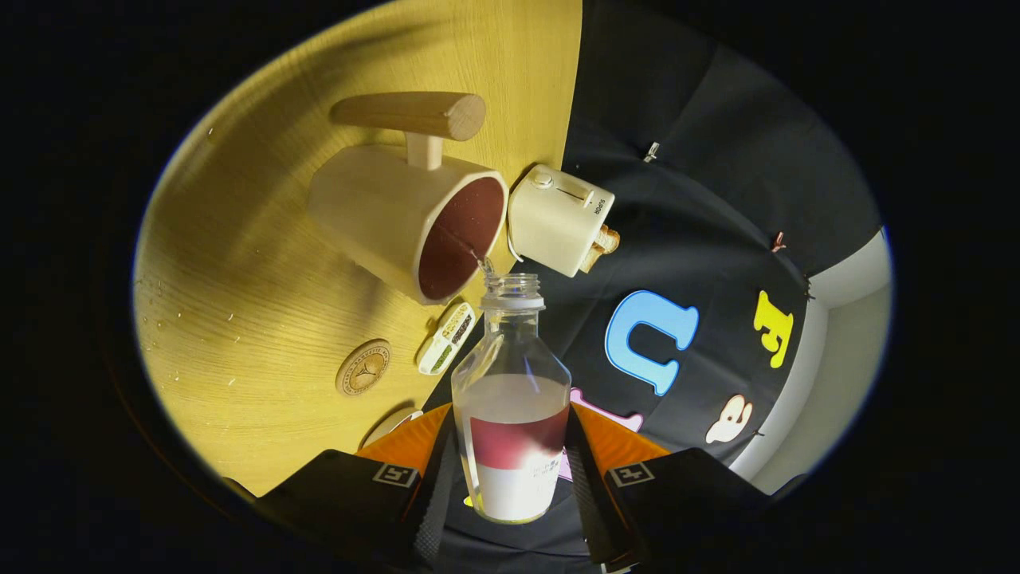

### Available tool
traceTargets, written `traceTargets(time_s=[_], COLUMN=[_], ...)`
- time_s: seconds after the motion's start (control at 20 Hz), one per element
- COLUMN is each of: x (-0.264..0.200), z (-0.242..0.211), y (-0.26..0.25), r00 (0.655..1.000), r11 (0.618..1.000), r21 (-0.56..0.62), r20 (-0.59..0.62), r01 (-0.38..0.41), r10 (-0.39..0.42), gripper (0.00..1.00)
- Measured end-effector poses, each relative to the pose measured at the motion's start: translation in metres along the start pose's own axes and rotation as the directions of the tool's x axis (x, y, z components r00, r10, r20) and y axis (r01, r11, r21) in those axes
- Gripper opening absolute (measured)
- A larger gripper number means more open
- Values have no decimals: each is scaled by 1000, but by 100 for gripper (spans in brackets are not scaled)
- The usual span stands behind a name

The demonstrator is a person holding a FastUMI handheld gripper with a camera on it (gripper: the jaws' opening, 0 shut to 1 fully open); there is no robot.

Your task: Take the bottle from table, then pour the juice into the cup, finally place the bottle on the coaster

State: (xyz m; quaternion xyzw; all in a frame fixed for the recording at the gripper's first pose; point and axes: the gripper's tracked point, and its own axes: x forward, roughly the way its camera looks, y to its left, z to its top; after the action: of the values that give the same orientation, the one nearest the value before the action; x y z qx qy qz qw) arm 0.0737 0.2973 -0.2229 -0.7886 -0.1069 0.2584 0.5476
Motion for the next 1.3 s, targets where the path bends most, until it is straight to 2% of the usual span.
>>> traceTargets(time_s=[0.7,1.3], x=[3,4], z=[7,19], y=[-11,-30], r00=[997,984], r11=[991,939], r21=[-131,-320], r20=[66,162], r01=[42,127], r10=[-33,-77], gripper=[71,71])
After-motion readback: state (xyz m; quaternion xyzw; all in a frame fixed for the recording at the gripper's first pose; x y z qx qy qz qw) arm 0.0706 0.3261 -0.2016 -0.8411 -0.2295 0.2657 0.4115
